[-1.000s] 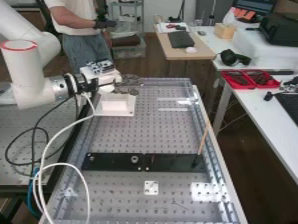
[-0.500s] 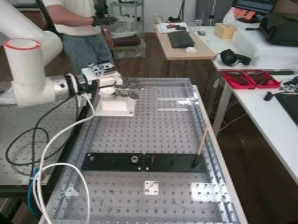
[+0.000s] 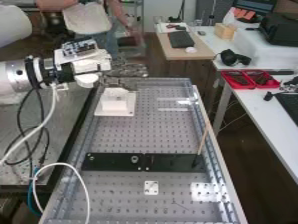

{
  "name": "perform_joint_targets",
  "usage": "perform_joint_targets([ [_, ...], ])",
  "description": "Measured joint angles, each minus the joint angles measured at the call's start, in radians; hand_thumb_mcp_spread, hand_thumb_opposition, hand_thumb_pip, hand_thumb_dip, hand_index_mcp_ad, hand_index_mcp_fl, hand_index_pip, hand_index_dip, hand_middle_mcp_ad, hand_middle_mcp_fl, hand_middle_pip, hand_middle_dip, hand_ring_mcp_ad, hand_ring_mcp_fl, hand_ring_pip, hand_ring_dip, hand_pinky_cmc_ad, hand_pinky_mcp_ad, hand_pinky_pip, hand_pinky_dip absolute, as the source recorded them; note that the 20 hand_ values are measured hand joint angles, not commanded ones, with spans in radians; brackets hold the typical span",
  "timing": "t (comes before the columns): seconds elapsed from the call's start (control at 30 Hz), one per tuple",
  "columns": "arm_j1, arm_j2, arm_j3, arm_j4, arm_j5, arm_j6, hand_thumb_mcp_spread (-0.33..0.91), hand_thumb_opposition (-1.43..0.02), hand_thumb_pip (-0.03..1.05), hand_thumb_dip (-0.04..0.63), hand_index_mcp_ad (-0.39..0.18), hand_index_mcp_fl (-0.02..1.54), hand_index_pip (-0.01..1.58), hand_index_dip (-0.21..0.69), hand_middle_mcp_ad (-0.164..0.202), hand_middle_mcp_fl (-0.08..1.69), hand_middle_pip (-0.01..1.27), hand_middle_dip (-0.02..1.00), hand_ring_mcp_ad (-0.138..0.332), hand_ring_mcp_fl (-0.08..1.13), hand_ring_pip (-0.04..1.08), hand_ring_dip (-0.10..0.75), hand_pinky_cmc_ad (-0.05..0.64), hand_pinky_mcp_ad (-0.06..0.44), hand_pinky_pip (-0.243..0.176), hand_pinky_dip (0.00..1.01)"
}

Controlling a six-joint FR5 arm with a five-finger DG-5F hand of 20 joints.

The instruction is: Grab the larger nut and place it in the white container

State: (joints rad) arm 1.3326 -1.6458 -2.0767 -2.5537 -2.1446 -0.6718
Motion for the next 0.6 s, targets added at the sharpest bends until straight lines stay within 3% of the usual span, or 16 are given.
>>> perform_joint_targets([
  [0.17, -0.087, 0.069, 0.051, -0.017, 0.127, 0.0, 0.24, -0.85, 0.78, 0.283, -0.108, -0.01, 0.69, -0.035, 0.075, 0.0, 0.11, 0.22, 0.166, 0.0, 0.09, 0.14, 0.375, 0.314, -0.094, 0.58],
  [0.37, -0.098, 0.077, 0.111, -0.036, 0.329, -0.014, 0.22, -0.85, 0.78, 0.283, -0.105, -0.01, 0.66, -0.035, 0.075, 0.0, 0.12, 0.22, 0.166, 0.0, 0.09, 0.14, 0.379, 0.314, -0.094, 0.59],
  [0.6, -0.099, 0.065, 0.176, -0.103, 0.462, 0.01, 0.17, -0.83, 0.77, 0.251, -0.105, -0.01, 0.52, -0.073, 0.073, 0.01, 0.12, 0.22, 0.166, 0.0, 0.1, 0.14, 0.379, 0.314, -0.096, 0.59],
])
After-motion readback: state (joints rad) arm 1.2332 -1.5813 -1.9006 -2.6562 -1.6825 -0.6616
